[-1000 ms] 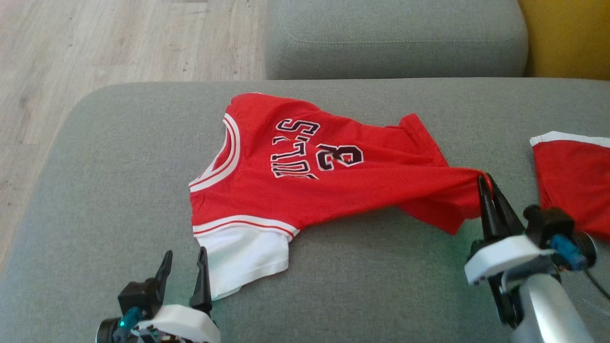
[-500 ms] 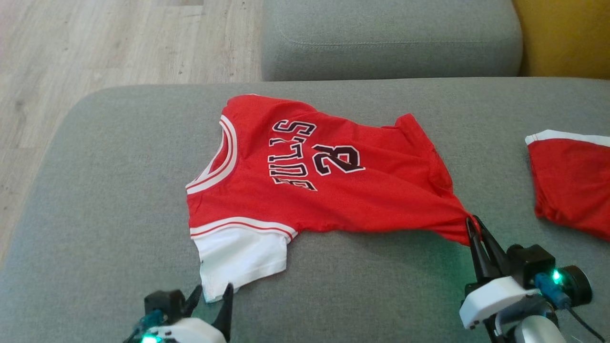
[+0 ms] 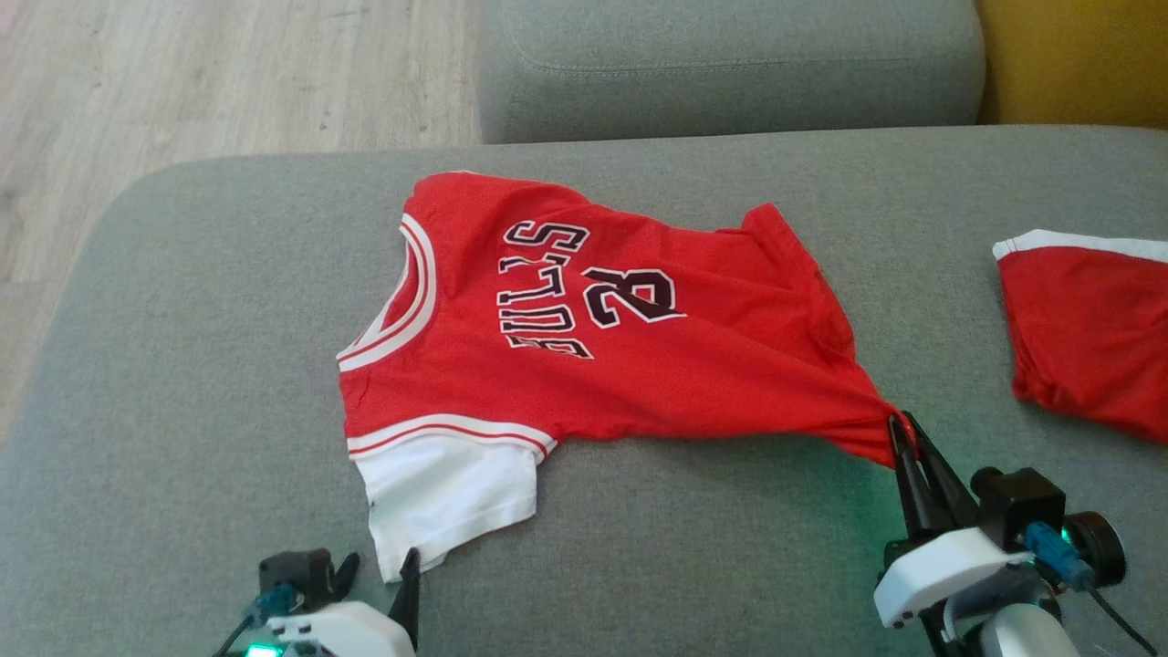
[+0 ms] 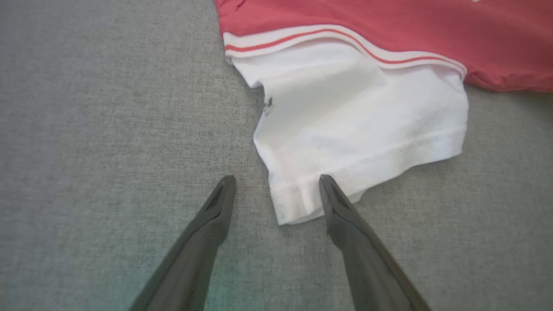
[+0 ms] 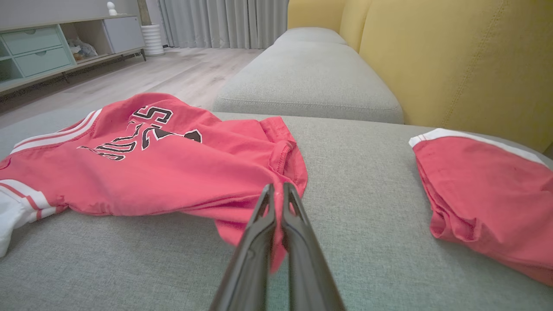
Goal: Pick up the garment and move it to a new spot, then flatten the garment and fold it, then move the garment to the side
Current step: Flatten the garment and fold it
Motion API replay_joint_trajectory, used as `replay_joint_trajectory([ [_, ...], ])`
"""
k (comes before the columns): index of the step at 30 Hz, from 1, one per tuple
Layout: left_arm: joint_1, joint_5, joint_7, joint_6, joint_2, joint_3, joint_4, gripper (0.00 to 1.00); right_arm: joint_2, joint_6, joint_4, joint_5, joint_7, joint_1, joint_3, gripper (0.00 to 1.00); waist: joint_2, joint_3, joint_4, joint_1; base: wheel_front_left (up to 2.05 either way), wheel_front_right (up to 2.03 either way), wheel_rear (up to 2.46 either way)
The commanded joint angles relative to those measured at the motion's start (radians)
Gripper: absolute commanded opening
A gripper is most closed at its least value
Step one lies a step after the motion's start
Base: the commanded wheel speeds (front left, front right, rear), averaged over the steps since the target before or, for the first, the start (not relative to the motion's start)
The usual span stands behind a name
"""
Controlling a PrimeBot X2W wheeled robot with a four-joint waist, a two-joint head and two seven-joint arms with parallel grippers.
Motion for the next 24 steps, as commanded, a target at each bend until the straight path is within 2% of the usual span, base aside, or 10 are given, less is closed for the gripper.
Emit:
replay_joint_trajectory([
  [1,-0.04,-0.008,0.009,0.003,0.025,0.031,-0.02,1.0,-0.003,0.007,-0.031,0.013,-0.007,-0.042,0.028,0.0,0.0,0.005,-0.005,0.0,0.0,0.0,0.0],
  [10,-0.05,-0.031,0.08,0.007,0.022,0.02,0.008,1.0,-0.003,0.007,-0.035,0.022,-0.009,-0.055,0.034,0.0,0.0,0.026,-0.022,0.0,0.0,0.0,0.0],
  [11,-0.051,-0.034,0.087,0.007,0.023,0.019,0.011,0.89,-0.003,0.007,-0.036,0.022,-0.009,-0.056,0.034,0.0,0.0,0.027,-0.023,0.0,0.0,0.0,0.0],
  [12,-0.053,-0.034,0.091,0.007,0.024,0.018,0.014,0.34,-0.003,0.007,-0.037,0.022,-0.01,-0.056,0.034,0.0,0.0,0.028,-0.023,0.0,0.0,0.0,0.0],
  [13,-0.054,-0.034,0.092,0.007,0.025,0.017,0.015,0.0,-0.003,0.007,-0.037,0.022,-0.01,-0.056,0.034,0.0,0.0,0.029,-0.024,0.0,0.0,0.0,0.0],
  [19,-0.055,-0.037,0.075,-0.003,0.033,0.02,0.006,0.0,-0.003,0.007,-0.032,0.025,-0.013,-0.054,0.033,0.0,0.0,0.015,-0.024,0.0,0.0,0.0,0.0],
  [24,-0.065,-0.033,0.0,-0.017,0.041,0.044,-0.044,0.0,-0.003,0.007,-0.03,0.027,-0.017,-0.052,0.035,0.0,0.0,-0.007,-0.018,0.0,0.0,0.0,0.0],
])
